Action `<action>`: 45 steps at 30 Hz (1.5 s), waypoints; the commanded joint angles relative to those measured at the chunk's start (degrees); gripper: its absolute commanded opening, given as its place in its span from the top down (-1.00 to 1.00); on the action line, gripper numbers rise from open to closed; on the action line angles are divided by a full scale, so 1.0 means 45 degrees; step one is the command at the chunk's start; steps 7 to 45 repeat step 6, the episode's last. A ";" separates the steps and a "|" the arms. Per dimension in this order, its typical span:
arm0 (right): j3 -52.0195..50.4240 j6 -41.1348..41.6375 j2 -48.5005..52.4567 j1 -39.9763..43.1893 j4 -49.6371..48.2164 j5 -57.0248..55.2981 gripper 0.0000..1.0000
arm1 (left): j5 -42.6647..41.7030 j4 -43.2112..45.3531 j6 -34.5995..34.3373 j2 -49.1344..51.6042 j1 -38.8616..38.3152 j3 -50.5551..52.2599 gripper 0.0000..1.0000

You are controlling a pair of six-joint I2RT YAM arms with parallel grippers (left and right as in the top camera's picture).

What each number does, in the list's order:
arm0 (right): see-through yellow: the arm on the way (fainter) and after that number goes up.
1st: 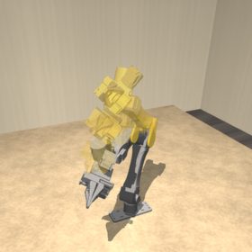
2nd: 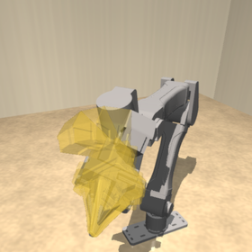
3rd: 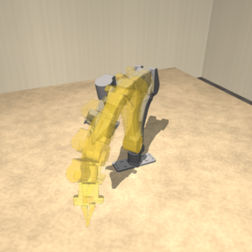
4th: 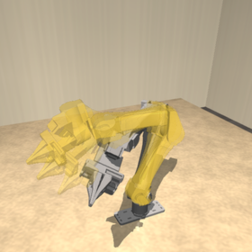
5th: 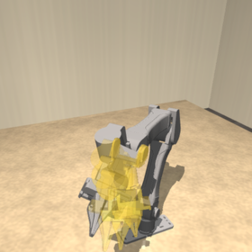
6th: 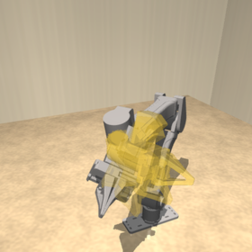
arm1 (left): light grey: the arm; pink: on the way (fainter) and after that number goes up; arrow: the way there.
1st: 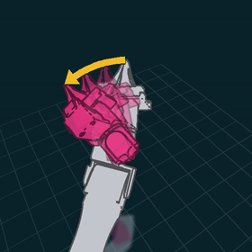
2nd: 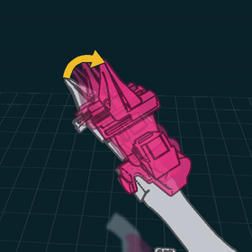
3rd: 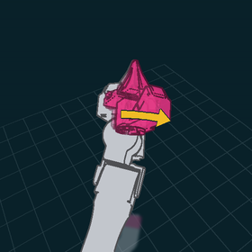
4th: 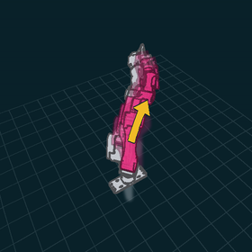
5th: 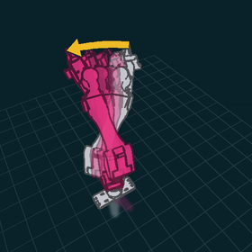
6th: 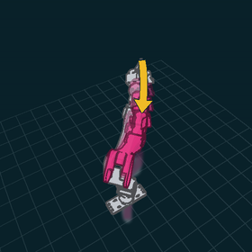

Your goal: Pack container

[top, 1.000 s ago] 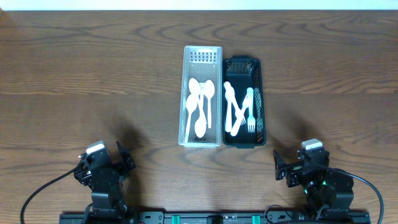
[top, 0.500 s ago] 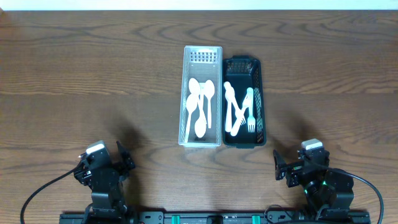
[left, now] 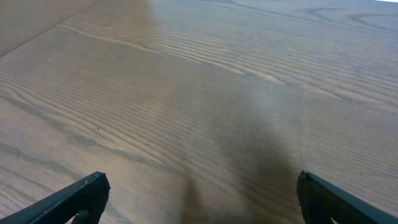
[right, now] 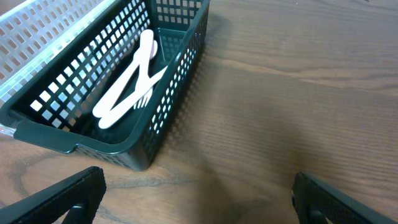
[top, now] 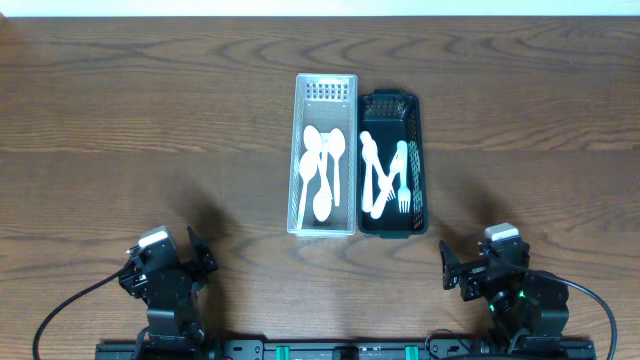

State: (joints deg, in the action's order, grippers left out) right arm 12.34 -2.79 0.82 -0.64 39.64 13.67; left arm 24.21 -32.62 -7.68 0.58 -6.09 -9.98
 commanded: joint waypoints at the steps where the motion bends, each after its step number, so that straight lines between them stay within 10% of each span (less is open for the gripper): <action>1: -0.0005 -0.0155 -0.0112 -0.0121 0.0010 0.0015 -0.99 | 0.0151 0.0039 -0.0107 -0.0087 0.0073 0.0253 -0.96; 45: -0.0005 -0.0155 -0.0112 -0.0121 0.0010 0.0015 -0.98 | 0.0151 0.0039 -0.0107 -0.0087 0.0073 0.0253 -0.96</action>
